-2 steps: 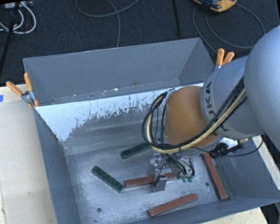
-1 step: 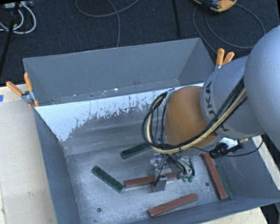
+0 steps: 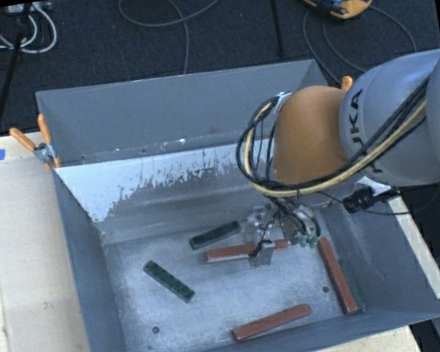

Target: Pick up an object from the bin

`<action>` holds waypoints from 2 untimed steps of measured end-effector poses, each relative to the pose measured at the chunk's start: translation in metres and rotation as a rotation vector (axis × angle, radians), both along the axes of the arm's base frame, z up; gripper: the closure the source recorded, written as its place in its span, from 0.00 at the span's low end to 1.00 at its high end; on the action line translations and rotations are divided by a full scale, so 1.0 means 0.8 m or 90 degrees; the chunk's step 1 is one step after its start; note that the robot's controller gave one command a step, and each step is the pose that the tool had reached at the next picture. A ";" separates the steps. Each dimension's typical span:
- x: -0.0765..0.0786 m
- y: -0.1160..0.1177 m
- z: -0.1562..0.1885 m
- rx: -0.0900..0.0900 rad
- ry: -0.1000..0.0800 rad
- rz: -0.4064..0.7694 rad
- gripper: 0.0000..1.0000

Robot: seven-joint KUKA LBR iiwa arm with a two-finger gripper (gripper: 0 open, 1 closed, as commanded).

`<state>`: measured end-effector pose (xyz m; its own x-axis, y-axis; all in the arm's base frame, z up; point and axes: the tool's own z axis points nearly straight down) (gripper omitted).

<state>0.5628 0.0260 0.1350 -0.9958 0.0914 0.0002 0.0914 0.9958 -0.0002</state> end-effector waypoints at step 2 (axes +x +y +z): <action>-0.004 0.006 0.125 0.000 0.000 -0.001 1.00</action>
Offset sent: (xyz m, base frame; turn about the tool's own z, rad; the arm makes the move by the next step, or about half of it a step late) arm -0.0036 0.0046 0.1008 0.0051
